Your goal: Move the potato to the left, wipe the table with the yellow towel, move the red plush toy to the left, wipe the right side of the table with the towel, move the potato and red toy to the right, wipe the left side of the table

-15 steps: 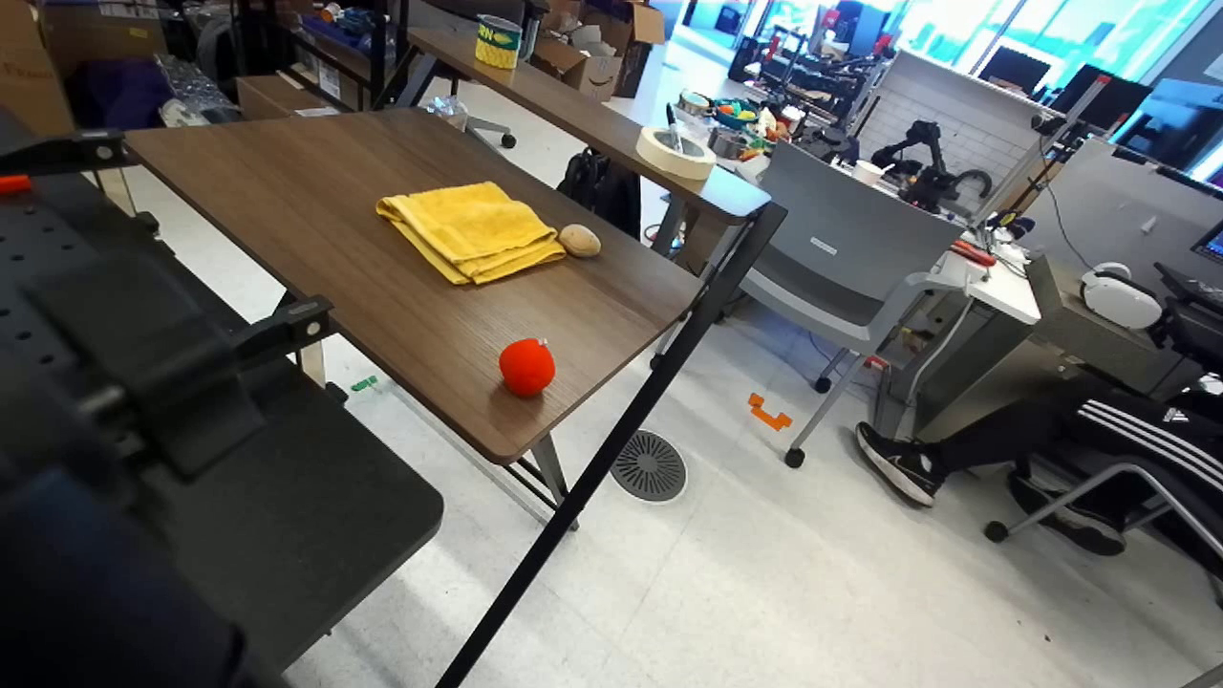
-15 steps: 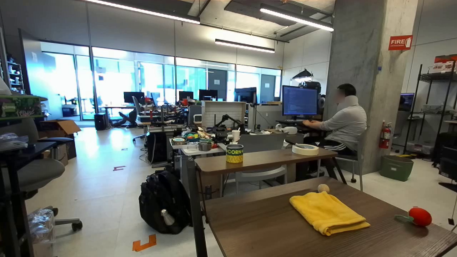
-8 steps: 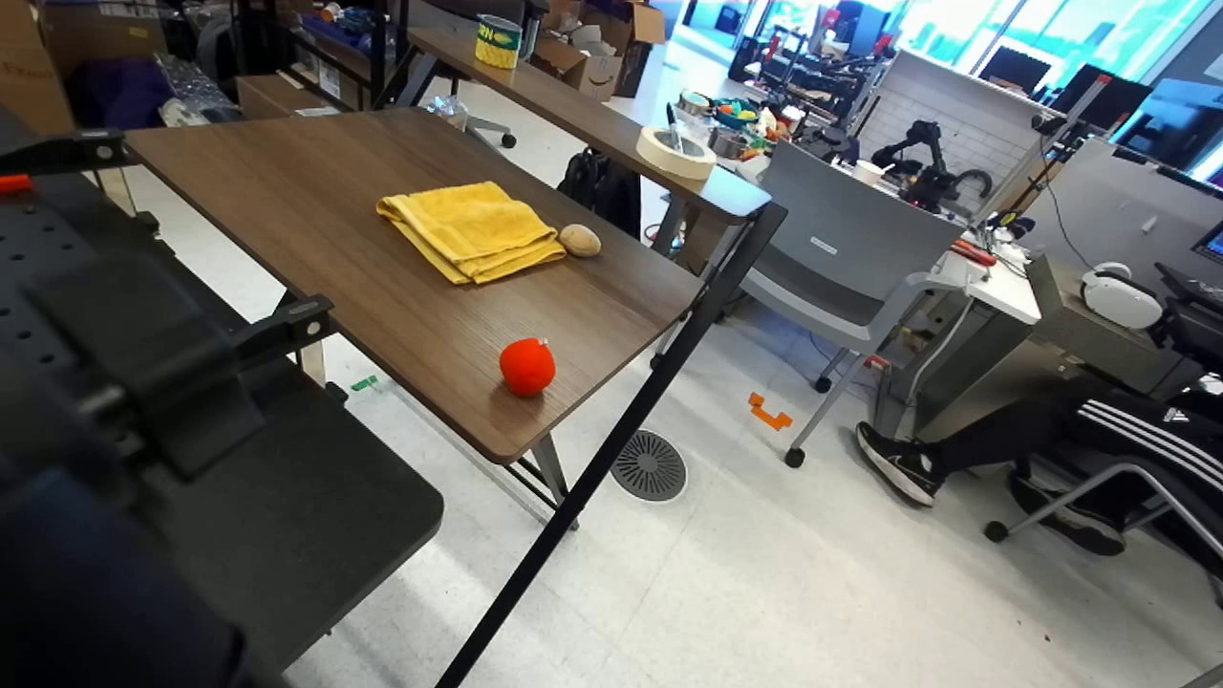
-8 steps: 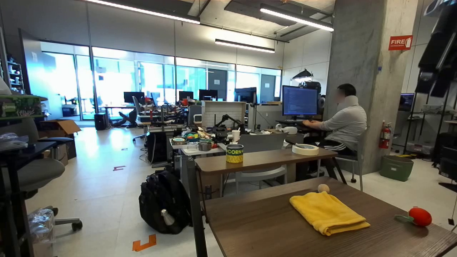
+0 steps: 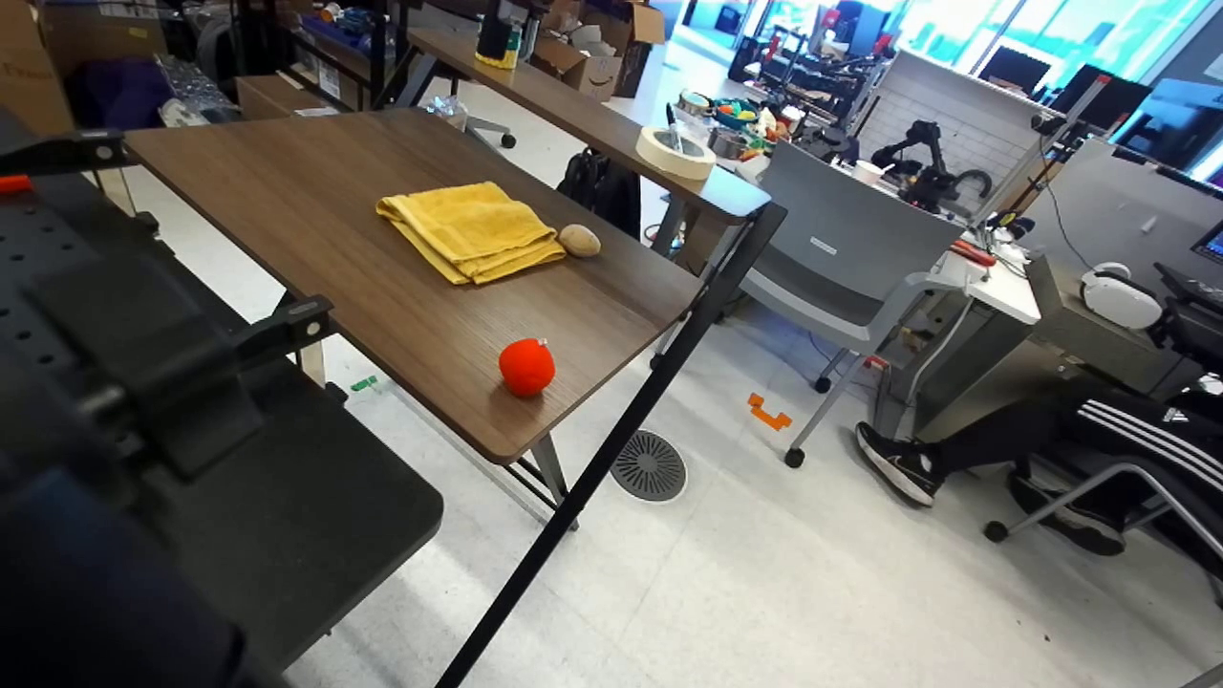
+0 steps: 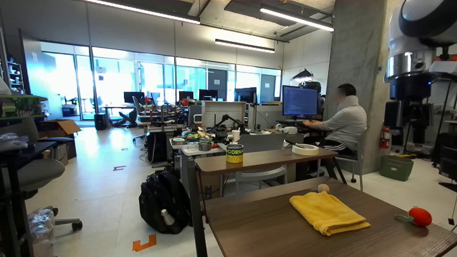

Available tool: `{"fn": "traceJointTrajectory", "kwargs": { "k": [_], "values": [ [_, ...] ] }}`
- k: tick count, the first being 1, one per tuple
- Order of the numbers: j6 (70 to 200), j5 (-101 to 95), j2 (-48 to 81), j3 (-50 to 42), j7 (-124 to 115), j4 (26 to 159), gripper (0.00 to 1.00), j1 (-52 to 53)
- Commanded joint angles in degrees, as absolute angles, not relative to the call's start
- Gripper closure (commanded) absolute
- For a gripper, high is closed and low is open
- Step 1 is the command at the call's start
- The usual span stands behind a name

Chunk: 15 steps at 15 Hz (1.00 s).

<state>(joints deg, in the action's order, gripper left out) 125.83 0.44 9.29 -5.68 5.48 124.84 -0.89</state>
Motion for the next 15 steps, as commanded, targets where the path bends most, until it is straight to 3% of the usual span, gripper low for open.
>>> {"fn": "traceJointTrajectory", "kwargs": {
  "k": [1, 4, 13, 14, 15],
  "values": [
    [128.7, -0.4, 6.8, -4.4, 5.7, 127.6, 0.00, -1.7],
    [132.9, -0.1, 9.3, -3.9, 3.9, 126.5, 0.00, -1.4],
    [127.7, 1.5, 38.3, -4.1, -9.3, 99.9, 0.00, -1.2],
    [131.9, 0.2, 31.7, -4.2, -7.5, 108.1, 0.00, -1.1],
    [131.8, 0.2, 34.3, -4.2, -7.8, 106.2, 0.00, -1.1]
  ]
}}
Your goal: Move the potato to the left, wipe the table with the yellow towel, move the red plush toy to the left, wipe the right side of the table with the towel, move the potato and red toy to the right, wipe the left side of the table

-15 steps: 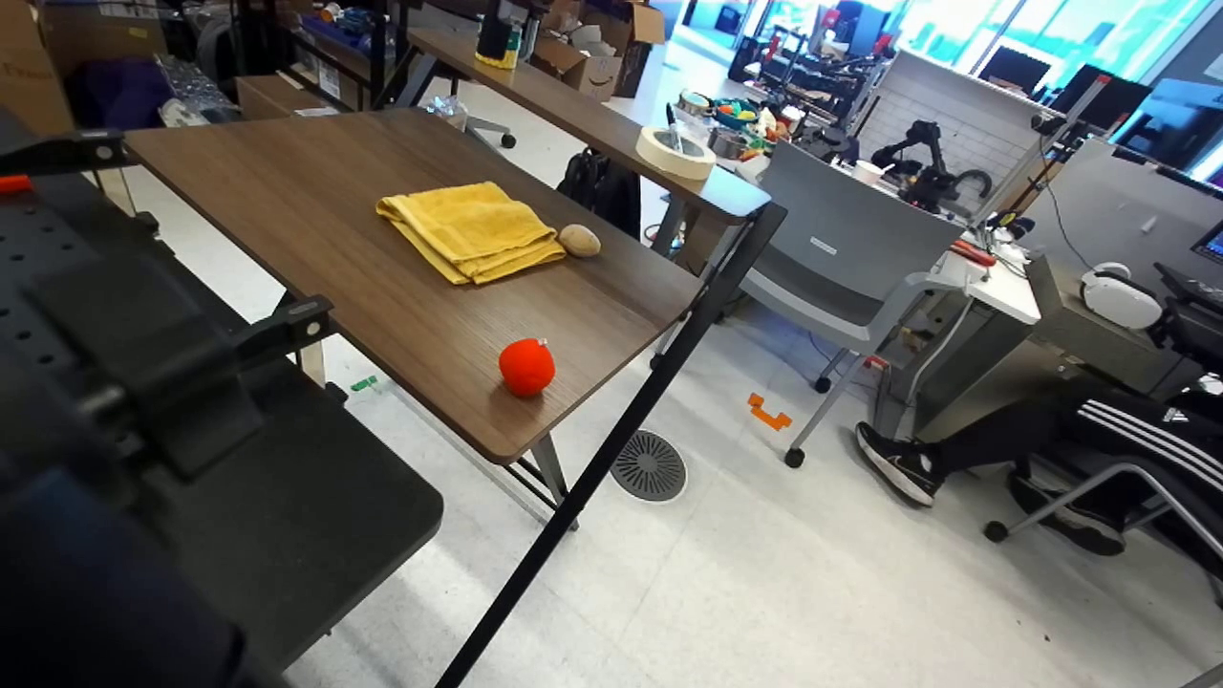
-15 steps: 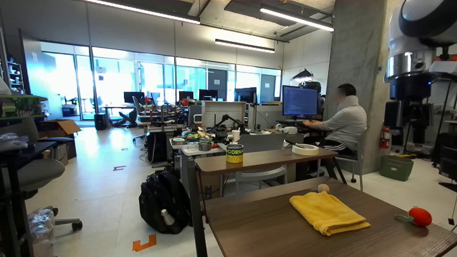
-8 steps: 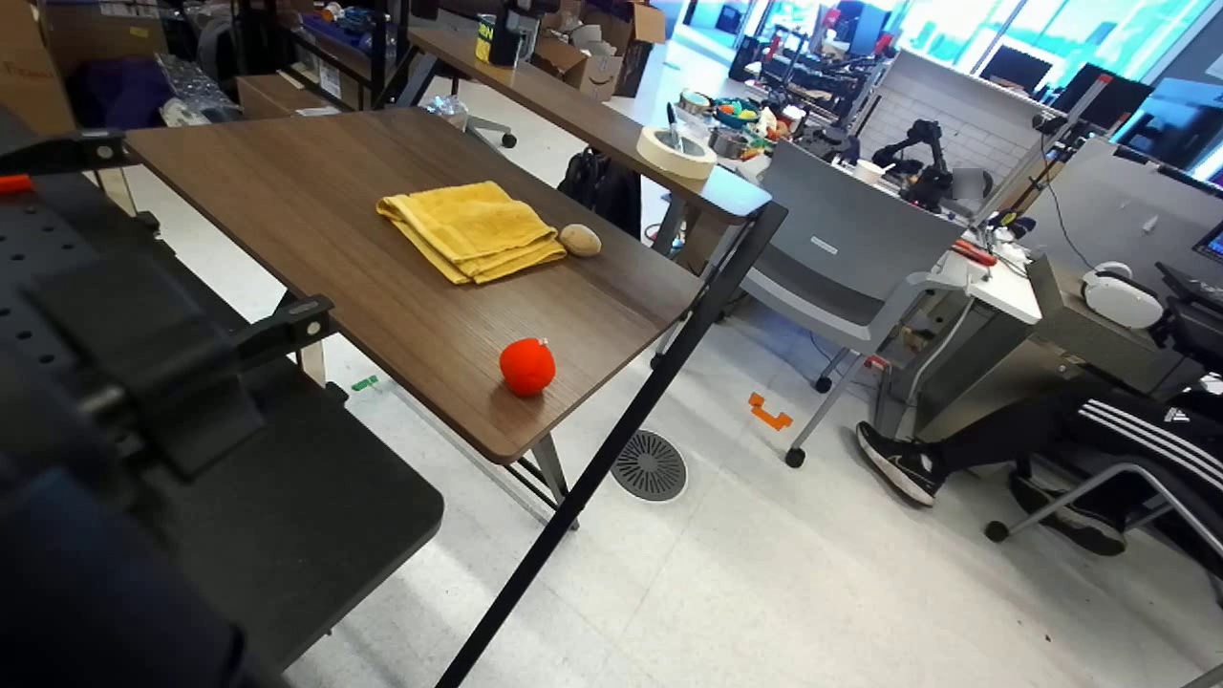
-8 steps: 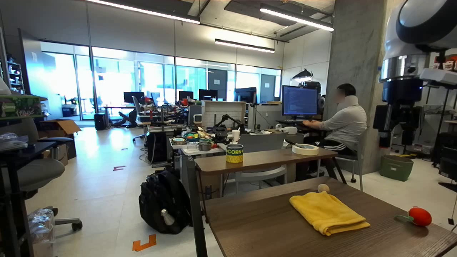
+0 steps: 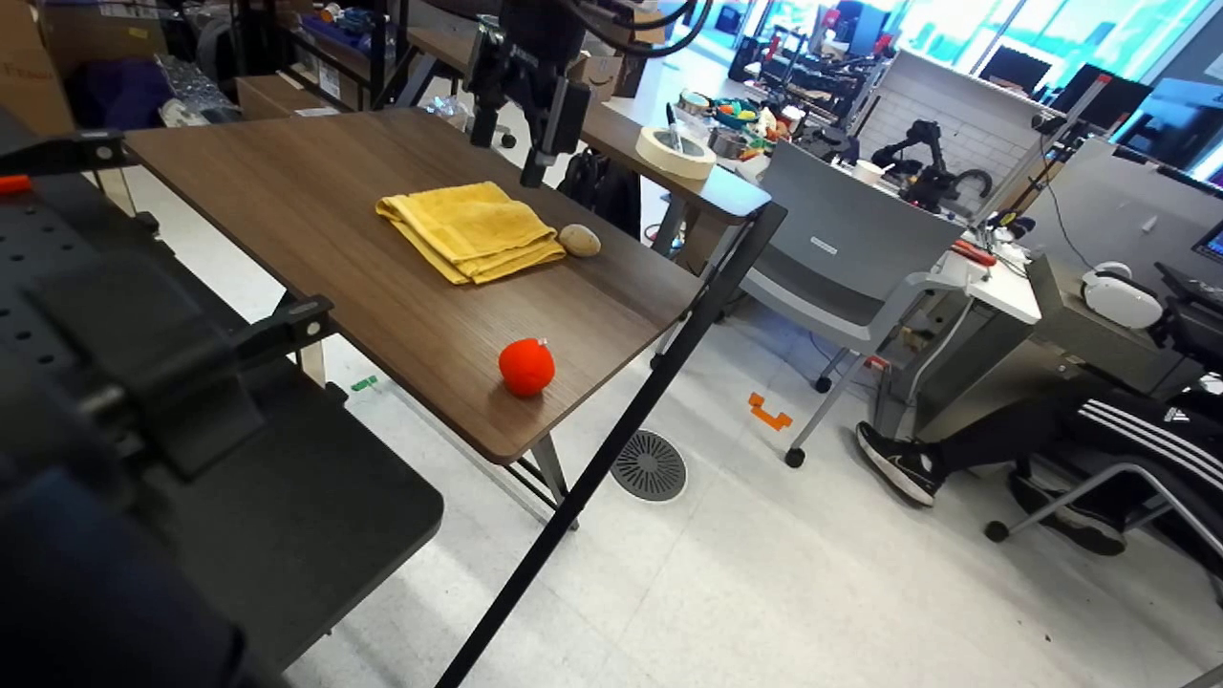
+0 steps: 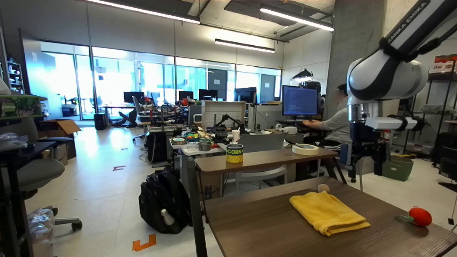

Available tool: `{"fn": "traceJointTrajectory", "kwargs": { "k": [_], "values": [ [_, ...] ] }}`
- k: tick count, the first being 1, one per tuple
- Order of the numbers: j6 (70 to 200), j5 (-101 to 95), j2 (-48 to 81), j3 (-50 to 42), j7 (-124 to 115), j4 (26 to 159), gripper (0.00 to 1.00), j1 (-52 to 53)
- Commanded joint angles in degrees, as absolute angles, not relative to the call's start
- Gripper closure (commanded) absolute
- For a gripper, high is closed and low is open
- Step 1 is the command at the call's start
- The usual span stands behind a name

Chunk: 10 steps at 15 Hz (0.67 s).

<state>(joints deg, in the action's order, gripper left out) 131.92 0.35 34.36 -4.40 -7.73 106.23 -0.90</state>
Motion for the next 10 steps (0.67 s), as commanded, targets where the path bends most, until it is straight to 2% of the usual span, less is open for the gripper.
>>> {"fn": "traceJointTrajectory", "kwargs": {
  "k": [1, 10],
  "values": [
    [132.1, 0.2, 35.1, -4.3, -7.8, 106.0, 0.00, -1.1],
    [133.2, 1.1, 33.7, -3.9, -7.9, 106.3, 0.00, -1.3]
  ]
}}
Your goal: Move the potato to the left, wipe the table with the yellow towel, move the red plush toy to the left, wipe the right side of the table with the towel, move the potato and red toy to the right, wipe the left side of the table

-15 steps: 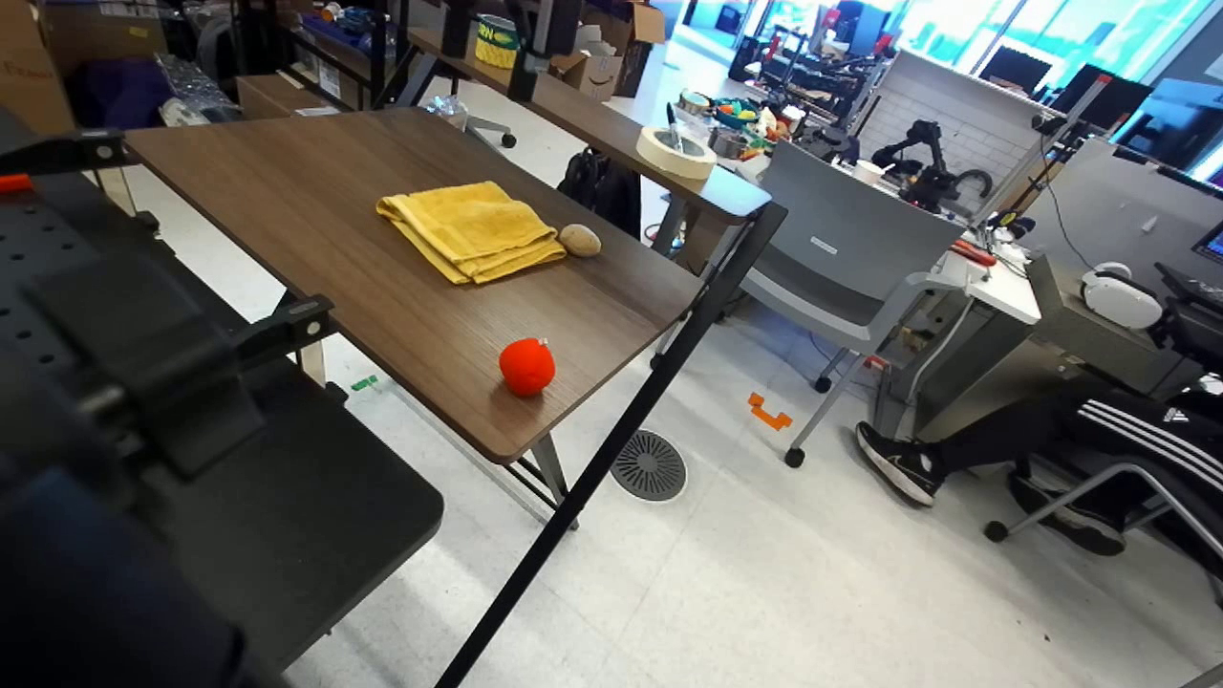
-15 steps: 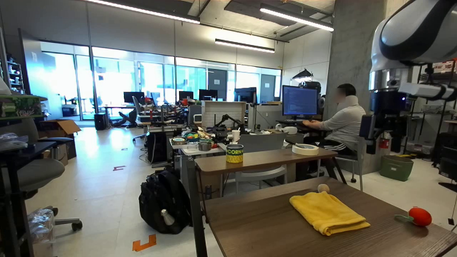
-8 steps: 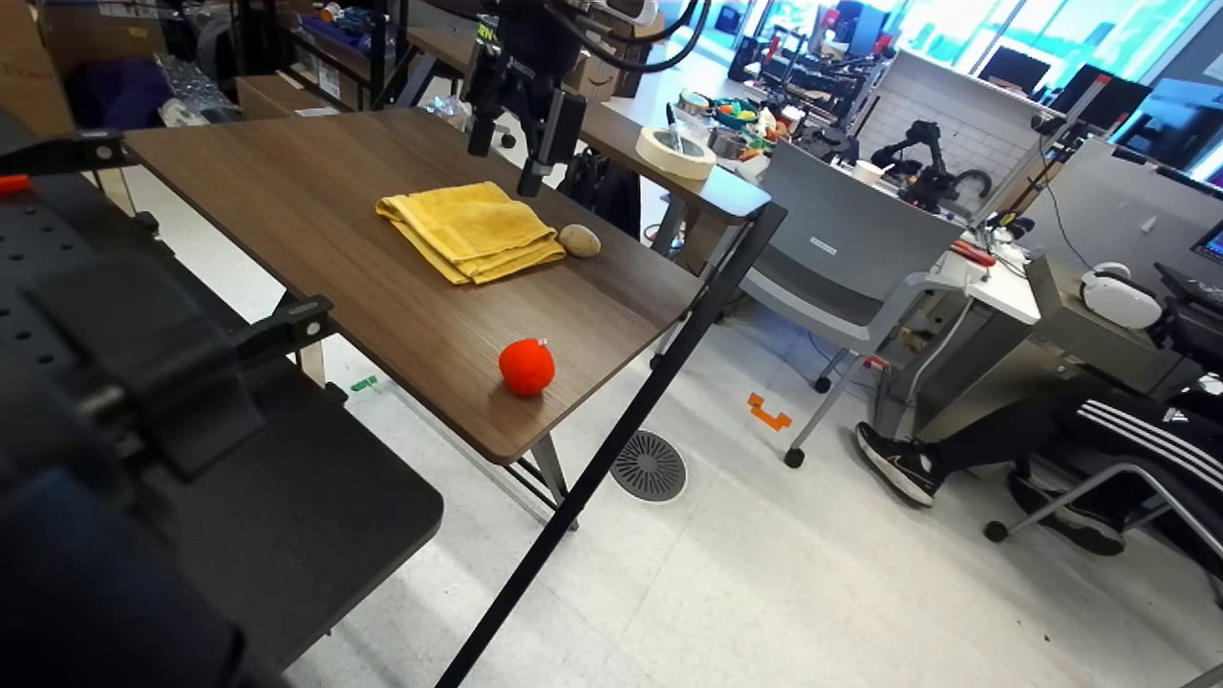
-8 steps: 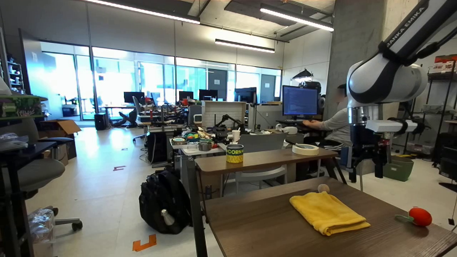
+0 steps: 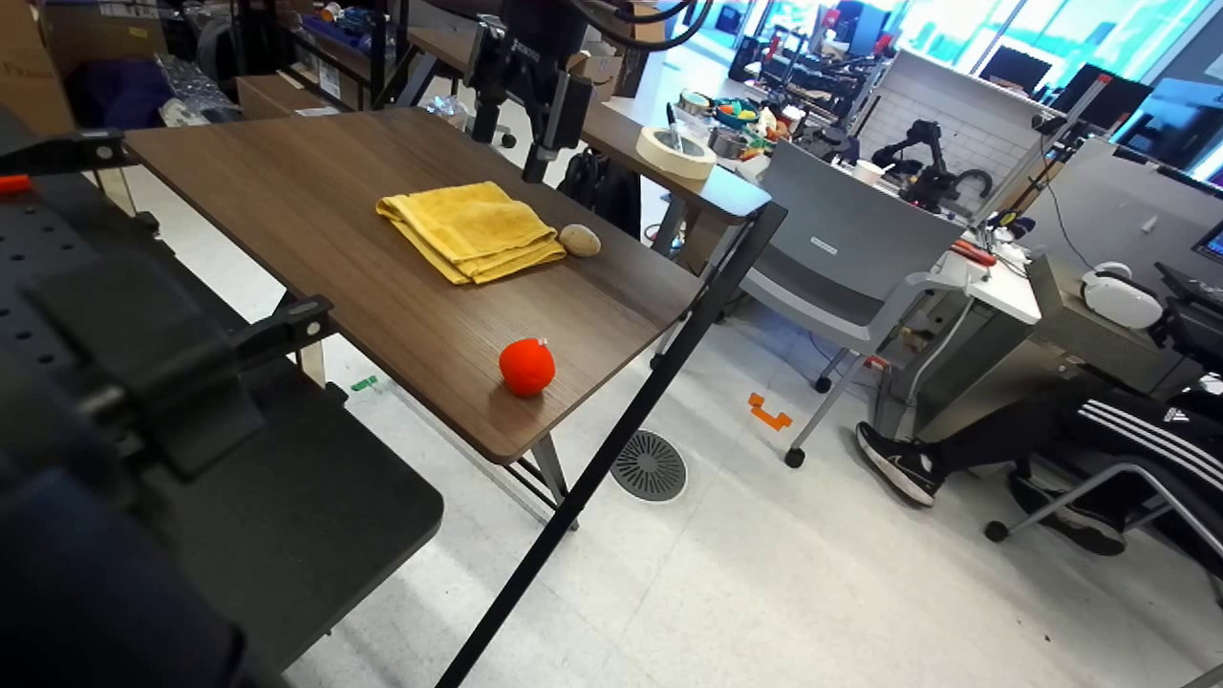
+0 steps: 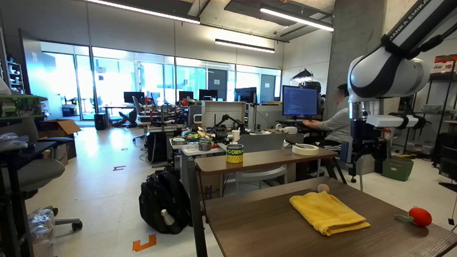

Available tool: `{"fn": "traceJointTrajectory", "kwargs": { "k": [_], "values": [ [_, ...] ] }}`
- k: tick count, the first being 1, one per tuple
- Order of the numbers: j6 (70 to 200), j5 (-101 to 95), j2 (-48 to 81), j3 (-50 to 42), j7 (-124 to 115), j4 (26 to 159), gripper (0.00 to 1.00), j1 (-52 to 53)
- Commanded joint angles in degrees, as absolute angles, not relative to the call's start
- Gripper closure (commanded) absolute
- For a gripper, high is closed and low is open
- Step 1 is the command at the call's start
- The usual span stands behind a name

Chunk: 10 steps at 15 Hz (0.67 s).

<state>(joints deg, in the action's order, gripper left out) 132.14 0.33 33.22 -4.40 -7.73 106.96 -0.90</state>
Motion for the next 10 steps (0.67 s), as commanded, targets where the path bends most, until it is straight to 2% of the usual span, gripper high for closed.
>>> {"fn": "traceJointTrajectory", "kwargs": {
  "k": [1, 4, 10],
  "values": [
    [137.0, 1.5, 34.2, -4.0, -9.2, 106.0, 0.00, -1.1],
    [143.5, 2.1, 38.3, -4.2, -12.4, 100.1, 0.00, -0.7],
    [132.3, 1.7, 52.6, -5.4, -16.7, 79.7, 0.00, -1.0]
  ]
}}
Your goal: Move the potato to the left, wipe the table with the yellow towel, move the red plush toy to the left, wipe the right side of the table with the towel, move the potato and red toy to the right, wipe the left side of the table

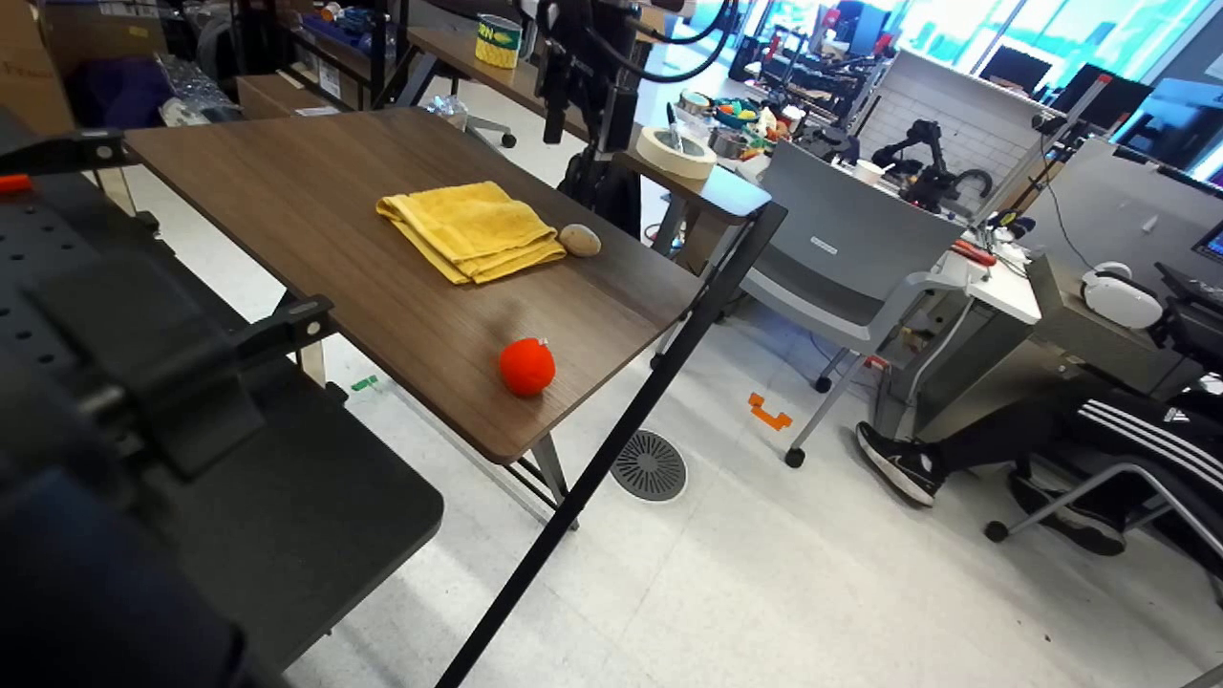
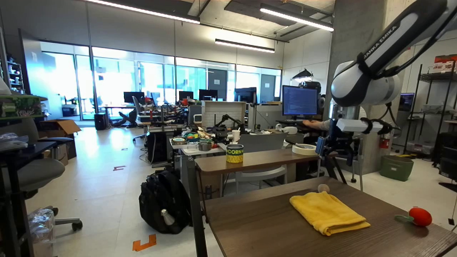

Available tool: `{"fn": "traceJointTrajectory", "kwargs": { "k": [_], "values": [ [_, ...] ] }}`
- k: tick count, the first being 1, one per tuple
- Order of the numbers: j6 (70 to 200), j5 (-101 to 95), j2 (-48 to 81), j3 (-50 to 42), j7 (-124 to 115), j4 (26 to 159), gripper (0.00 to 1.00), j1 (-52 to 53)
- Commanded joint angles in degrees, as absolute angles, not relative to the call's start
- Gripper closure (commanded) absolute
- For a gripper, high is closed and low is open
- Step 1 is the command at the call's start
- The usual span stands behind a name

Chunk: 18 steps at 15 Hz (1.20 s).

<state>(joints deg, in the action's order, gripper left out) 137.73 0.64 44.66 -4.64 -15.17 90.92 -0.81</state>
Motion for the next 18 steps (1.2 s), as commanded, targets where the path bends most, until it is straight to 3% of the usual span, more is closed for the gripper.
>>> {"fn": "traceJointTrajectory", "kwargs": {
  "k": [1, 16, 17, 18],
  "values": [
    [131.0, 1.9, 54.9, -5.4, -17.1, 76.8, 0.00, -1.2],
    [115.4, 6.5, 79.3, -3.0, -19.9, 40.7, 0.00, -5.1],
    [115.2, 7.0, 79.6, -2.6, -19.9, 40.5, 0.20, -5.5],
    [114.9, 7.4, 80.3, -2.4, -20.0, 39.6, 0.26, -5.7]
  ]
}}
